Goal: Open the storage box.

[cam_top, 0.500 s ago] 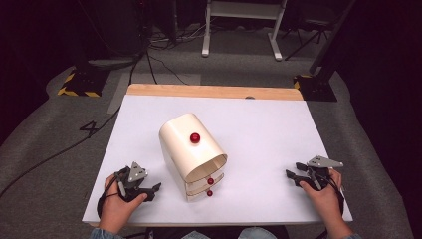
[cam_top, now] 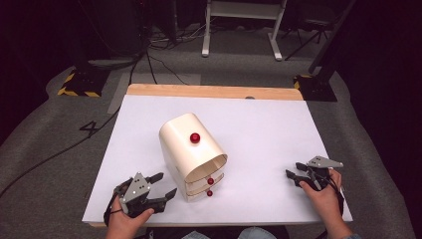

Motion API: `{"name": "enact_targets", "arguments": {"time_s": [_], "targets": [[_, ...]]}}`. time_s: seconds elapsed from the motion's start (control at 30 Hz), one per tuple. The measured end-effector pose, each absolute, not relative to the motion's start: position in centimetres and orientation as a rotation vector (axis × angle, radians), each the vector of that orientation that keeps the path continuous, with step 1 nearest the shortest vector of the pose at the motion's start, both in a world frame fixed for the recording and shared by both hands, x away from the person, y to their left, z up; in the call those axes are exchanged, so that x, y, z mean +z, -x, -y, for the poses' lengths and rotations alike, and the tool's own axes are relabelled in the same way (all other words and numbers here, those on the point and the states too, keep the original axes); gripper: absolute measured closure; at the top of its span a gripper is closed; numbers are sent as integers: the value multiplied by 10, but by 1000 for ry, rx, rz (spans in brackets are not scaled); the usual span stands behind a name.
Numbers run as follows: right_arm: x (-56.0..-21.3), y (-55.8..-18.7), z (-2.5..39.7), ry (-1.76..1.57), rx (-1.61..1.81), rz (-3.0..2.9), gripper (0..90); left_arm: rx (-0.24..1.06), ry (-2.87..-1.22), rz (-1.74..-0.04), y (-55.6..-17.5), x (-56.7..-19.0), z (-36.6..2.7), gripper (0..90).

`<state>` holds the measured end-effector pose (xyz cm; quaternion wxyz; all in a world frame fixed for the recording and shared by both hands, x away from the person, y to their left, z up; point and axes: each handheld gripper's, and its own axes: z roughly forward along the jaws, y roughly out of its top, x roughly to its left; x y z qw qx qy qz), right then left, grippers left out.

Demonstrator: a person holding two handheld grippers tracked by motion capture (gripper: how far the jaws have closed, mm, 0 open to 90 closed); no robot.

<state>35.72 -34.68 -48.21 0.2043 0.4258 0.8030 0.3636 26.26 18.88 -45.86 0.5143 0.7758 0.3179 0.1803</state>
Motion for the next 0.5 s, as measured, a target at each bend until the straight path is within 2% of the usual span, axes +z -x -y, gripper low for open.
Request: {"name": "enact_targets", "arguments": {"time_s": [0.33,0.4,0.5], "targets": [[-482,-357,347,-1188,1014,-2239,437,381,-1894,-770,-268,-470,-173,314],[-482,-357,347,-1190,1014,-2240,437,362,-1913,-767,-272,-473,-166,291],[-482,-357,347,-1190,1014,-2240,436,402,-1973,-808,-277,-475,-153,252]]}}
